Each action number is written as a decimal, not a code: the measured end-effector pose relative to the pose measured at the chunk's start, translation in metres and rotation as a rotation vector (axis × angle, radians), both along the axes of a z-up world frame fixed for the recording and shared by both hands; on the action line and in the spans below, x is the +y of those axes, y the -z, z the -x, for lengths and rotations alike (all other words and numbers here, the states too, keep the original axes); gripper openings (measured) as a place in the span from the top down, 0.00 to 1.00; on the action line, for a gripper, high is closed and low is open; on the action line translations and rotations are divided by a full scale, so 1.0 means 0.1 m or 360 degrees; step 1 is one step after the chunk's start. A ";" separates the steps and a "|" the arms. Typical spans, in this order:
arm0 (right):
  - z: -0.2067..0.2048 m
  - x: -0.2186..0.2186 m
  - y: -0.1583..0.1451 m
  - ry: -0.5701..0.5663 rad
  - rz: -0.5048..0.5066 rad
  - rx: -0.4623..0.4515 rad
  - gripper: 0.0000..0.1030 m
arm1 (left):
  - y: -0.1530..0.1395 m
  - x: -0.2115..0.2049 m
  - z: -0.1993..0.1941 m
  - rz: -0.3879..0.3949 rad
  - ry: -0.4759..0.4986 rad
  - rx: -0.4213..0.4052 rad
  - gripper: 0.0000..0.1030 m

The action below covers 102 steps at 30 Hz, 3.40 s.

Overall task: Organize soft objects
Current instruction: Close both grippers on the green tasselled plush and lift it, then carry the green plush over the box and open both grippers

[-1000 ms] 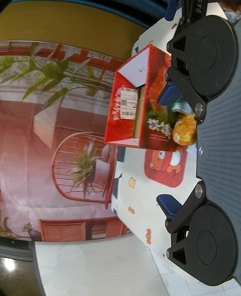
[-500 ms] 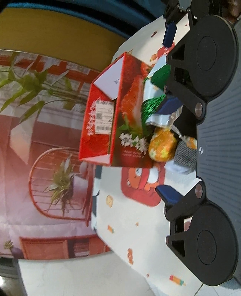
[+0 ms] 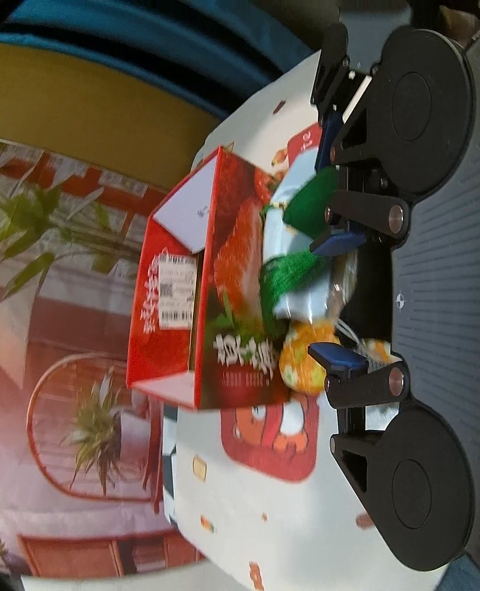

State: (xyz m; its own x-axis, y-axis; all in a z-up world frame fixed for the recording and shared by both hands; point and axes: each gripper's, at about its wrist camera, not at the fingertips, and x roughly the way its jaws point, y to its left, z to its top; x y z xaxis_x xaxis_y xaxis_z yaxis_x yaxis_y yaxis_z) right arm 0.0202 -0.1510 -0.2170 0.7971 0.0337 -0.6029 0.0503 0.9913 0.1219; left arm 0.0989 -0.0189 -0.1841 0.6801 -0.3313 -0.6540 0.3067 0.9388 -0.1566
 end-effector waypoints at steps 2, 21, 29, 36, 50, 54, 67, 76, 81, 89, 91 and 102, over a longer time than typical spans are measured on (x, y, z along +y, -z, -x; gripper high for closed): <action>-0.04 -0.01 0.02 -0.0020 0.0002 -0.0001 0.48 | 0.01 -0.07 -0.04 0.0015 0.0043 0.0007 0.48; -0.29 -0.11 0.21 -0.0076 -0.0068 0.0001 0.47 | 0.29 -0.34 -0.43 0.0173 0.0199 0.0170 0.47; -0.30 -0.13 0.23 -0.0047 -0.0104 0.0028 0.46 | 0.36 -0.31 -0.45 0.0245 0.0207 0.0215 0.44; -0.30 -0.16 0.17 -0.0034 -0.0166 -0.0002 0.49 | 0.29 -0.35 -0.45 0.0245 0.0241 0.0158 0.45; -0.48 -0.24 -0.46 -0.0056 -0.0042 -0.0213 0.49 | -0.36 -0.39 -0.54 0.0305 0.0228 -0.0111 0.45; -0.57 -0.27 -0.68 -0.0068 -0.0003 -0.0276 0.49 | -0.57 -0.42 -0.56 0.0313 0.0224 -0.0194 0.45; -1.03 -0.32 -1.23 -0.0158 0.0138 -0.0382 0.49 | -1.01 -0.36 -0.84 0.0417 0.0153 -0.0310 0.45; -1.40 -0.35 -1.40 -0.0248 0.0216 -0.0461 0.48 | -1.11 -0.30 -1.07 0.0448 0.0103 -0.0404 0.45; -1.59 -0.35 -1.28 -0.0270 0.0215 -0.0423 0.48 | -0.96 -0.32 -1.21 0.0393 0.0072 -0.0375 0.44; -1.91 -0.40 -0.72 -0.0242 0.0077 -0.0197 0.46 | -0.40 -0.36 -1.57 0.0320 0.0042 -0.0131 0.43; -1.97 -0.43 -0.58 -0.0215 0.0022 -0.0140 0.46 | -0.28 -0.36 -1.65 0.0315 0.0019 -0.0085 0.44; -1.89 -0.59 -0.31 -0.0074 -0.0092 -0.0044 0.44 | -0.08 -0.33 -1.66 0.0241 0.0032 -0.0038 0.44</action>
State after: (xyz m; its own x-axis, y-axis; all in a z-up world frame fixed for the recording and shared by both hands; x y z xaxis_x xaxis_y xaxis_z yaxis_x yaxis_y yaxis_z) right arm 0.2094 -0.2103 -0.1862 0.8102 0.1049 -0.5766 0.0004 0.9837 0.1796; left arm 0.2647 -0.0516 -0.1759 0.6872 -0.4386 -0.5792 0.3306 0.8987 -0.2883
